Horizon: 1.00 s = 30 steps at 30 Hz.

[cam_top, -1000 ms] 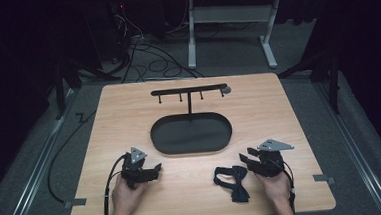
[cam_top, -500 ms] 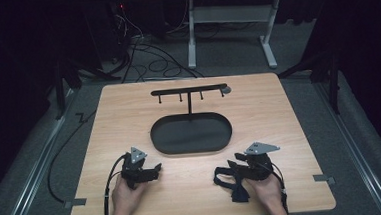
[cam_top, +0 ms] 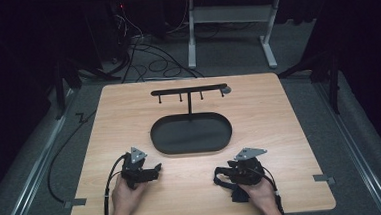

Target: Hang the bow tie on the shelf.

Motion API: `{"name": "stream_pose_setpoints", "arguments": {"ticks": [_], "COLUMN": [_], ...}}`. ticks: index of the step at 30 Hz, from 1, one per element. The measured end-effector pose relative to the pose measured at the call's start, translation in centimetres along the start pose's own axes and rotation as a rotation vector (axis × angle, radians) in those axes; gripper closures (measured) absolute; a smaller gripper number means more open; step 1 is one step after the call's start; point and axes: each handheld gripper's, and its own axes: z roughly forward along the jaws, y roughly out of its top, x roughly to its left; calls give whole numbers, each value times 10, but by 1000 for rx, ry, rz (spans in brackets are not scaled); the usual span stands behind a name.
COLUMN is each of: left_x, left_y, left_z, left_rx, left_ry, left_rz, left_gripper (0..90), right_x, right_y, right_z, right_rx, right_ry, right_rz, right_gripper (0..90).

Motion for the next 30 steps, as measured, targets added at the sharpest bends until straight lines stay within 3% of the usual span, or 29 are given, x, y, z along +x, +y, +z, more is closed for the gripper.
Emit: {"name": "stream_pose_setpoints", "arguments": {"ticks": [3, 4, 10, 11, 15, 22, 24, 30], "left_x": [0, 0, 0, 0, 0, 0, 0, 0], "left_y": [0, 0, 0, 0, 0, 0, 0, -1], "left_z": [0, 0, 0, 0, 0, 0, 0, -1], "left_rx": [0, 0, 0, 0, 0, 0, 0, 0], "left_ry": [0, 0, 0, 0, 0, 0, 0, -4], "left_rz": [0, 0, 0, 0, 0, 0, 0, 2], "left_gripper": [196, 196, 196, 196, 196, 196, 196, 198], "right_x": [-1, -1, -1, -1, 1, -2, -3, -6], "right_y": [-1, -2, -4, -3, -4, -4, -1, 9], "right_z": [2, 4, 3, 3, 4, -2, -11, -25], "right_rx": [18, 34, 30, 33, 29, -6, -41, -75], "right_ry": [4, -1, -6, -11, -12, -11, -26, -48], "right_rz": [1, -11, -32, -53, -59, -27, -29, 8], "right_gripper": [663, 738, 836, 866, 887, 899, 900, 900]}}
